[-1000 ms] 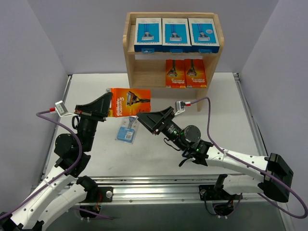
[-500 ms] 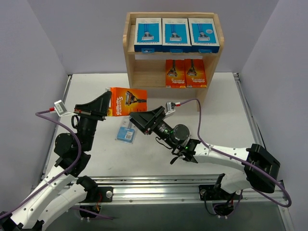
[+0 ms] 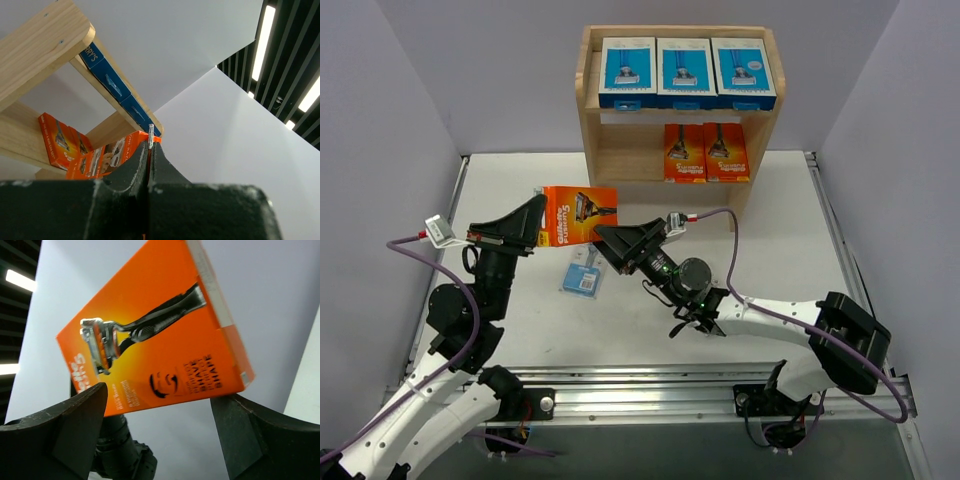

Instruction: Place and organize the shaving razors onto the shelf

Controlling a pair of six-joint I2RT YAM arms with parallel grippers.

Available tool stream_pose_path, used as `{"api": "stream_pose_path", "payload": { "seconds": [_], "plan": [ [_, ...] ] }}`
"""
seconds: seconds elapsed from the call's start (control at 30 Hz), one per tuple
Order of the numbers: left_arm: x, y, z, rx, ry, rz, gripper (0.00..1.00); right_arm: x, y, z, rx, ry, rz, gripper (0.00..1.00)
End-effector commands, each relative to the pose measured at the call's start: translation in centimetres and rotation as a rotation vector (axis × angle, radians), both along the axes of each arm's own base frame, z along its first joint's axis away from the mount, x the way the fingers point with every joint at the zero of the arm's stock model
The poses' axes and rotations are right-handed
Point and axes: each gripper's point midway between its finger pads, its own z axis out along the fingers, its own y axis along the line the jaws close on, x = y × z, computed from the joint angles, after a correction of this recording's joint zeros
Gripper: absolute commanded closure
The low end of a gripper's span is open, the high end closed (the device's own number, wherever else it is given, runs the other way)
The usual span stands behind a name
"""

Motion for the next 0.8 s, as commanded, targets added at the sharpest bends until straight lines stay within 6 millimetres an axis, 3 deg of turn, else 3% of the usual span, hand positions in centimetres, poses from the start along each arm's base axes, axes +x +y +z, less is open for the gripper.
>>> {"api": "stream_pose_path", "payload": {
  "seconds": [0.0, 0.2, 0.43, 0.6, 0.77],
  "plan": [
    [-1.4, 1.0, 1.2, -0.06, -0.024, -0.018, 0.98, 0.9, -1.9, 5.3, 0.195, -0.091, -0.04, 0.23],
    [-1.5, 1.0, -0.6, -0.015, 0.03, -0.019, 0.98, 2.2, -3.2, 7.2, 0.212, -0.131, -0.081, 0.35],
    [-0.9, 0.7, -6.1, 0.031, 0.187, -0.029, 0.98, 2.4, -4.7, 8.2, 0.236, -0.156, -0.108, 0.49],
    [-0.8, 0.7, -8.4, 0.072, 0.255, -0.026, 0.98, 2.4, -5.1, 8.4, 0.251, -0.165, -0.107, 0.58],
    [-0.8, -0.2, -11.6, 0.131, 0.338, -0.063, 0.98, 2.4, -5.9, 8.6, 0.248, -0.176, -0.114, 0.77]
  ]
}}
